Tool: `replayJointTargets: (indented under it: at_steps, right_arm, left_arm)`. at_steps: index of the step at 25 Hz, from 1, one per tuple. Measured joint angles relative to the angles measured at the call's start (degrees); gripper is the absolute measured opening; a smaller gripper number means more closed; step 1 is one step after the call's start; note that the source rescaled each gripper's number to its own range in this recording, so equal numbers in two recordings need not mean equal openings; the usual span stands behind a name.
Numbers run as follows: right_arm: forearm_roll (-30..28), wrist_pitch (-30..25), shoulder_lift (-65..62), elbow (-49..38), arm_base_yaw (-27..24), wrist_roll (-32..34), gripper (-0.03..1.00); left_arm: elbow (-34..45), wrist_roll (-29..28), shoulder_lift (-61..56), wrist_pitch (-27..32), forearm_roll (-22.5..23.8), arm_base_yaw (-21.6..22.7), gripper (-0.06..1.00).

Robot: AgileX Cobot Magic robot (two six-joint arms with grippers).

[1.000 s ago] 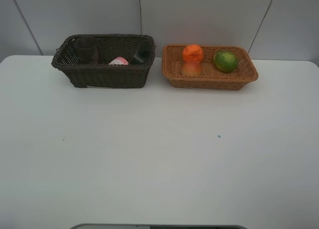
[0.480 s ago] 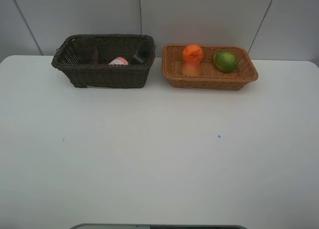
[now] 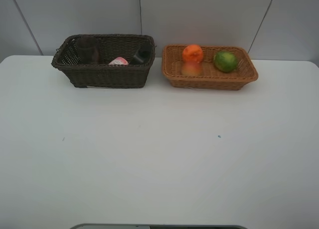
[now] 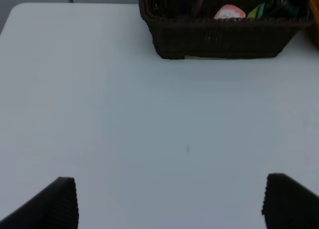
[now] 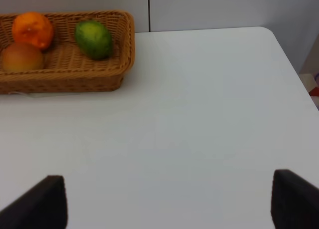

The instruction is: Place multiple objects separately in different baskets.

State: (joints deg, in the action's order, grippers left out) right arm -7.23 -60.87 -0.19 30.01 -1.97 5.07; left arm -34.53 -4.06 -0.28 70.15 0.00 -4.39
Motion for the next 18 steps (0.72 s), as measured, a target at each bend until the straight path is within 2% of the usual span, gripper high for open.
replayJointTargets:
  at_steps: [9,15,18]
  right_arm:
    - [0.0,0.0,0.0,0.0,0.0,0.0,0.77]
    - [0.0,0.0,0.0,0.0,0.0,0.0,0.77]
    - [0.0,0.0,0.0,0.0,0.0,0.0,0.77]
  left_arm:
    - [2.8,0.0,-0.1,-0.3,0.0,0.0,0.95]
    - [5.2,0.1,-0.1,-7.8,2.5,0.0,0.95]
    - [5.5,0.1,-0.1,-8.8,3.3,0.0,0.95]
